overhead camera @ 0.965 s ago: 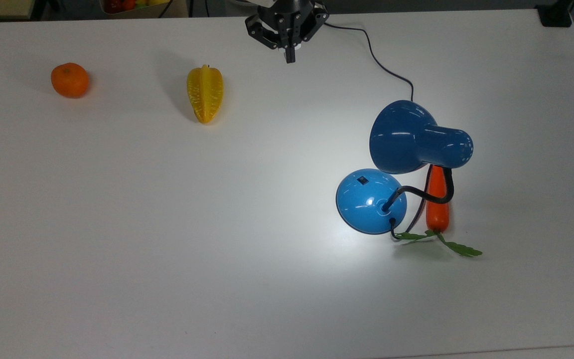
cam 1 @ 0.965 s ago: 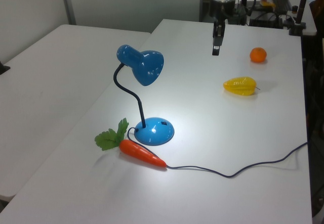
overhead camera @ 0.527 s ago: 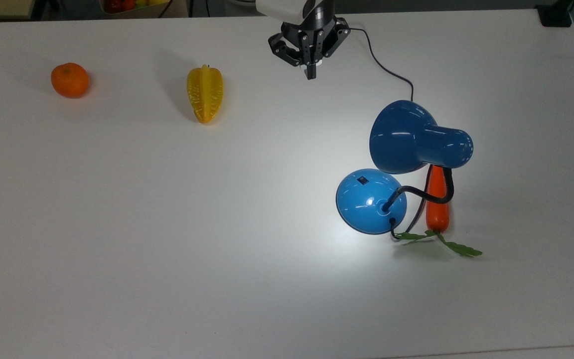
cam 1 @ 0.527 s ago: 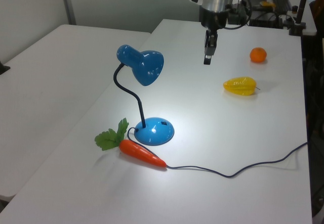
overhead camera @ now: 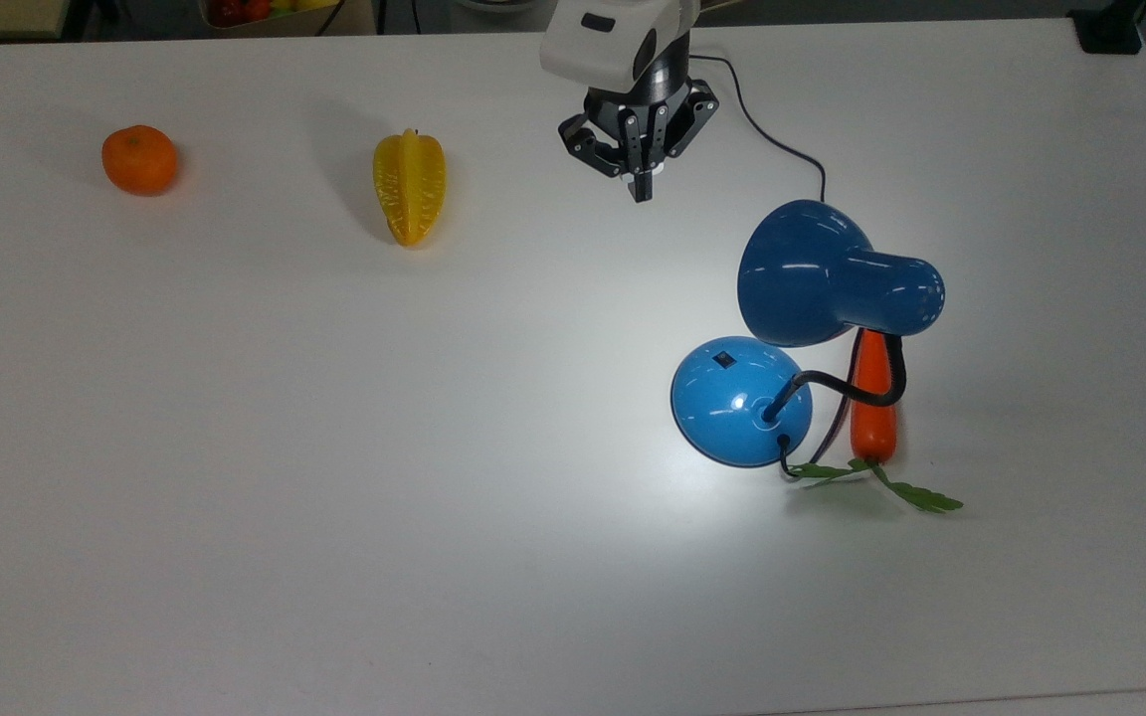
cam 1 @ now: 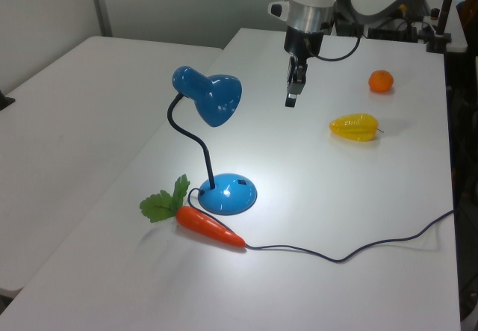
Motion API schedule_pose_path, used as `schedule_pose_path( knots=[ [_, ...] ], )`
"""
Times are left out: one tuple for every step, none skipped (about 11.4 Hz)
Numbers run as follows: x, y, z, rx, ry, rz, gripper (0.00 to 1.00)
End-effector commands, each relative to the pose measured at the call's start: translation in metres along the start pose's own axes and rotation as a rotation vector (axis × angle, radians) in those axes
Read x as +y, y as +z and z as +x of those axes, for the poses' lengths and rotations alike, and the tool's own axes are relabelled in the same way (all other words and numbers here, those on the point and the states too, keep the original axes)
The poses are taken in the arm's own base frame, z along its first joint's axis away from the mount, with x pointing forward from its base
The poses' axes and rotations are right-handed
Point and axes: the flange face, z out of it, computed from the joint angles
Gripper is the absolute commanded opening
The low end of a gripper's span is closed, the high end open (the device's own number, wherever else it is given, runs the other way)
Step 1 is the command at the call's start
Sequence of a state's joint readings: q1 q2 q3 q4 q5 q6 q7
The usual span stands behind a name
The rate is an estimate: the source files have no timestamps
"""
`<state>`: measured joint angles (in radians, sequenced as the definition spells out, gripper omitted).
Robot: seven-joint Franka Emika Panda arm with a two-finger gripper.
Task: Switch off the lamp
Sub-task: 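Move the gripper toward the blue lamp's round base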
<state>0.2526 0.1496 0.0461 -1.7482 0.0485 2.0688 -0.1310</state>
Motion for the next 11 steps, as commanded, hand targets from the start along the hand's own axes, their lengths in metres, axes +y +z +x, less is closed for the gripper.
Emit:
schedule_pose_path(
  knots=[
    [-0.007,0.023,0.003,0.053,-0.09,-0.008,0.0],
    [-0.006,0.029,0.003,0.064,-0.093,-0.008,0.0],
    [-0.008,0.036,0.004,0.073,-0.097,-0.009,0.0],
    [-0.014,0.039,0.006,0.087,-0.105,-0.008,0.0],
    [-0.018,0.045,0.008,0.094,-0.107,-0.007,0.0],
    [-0.018,0.051,0.011,0.099,-0.106,-0.007,0.0],
    [-0.023,0.055,0.013,0.109,-0.11,-0.007,0.0],
    [-0.027,0.063,0.015,0.117,-0.113,-0.006,0.0],
    [-0.028,0.069,0.017,0.128,-0.112,-0.006,0.0],
    [-0.028,0.074,0.019,0.14,-0.11,-0.008,0.0],
    [-0.028,0.08,0.021,0.146,-0.109,-0.008,0.0]
  ],
)
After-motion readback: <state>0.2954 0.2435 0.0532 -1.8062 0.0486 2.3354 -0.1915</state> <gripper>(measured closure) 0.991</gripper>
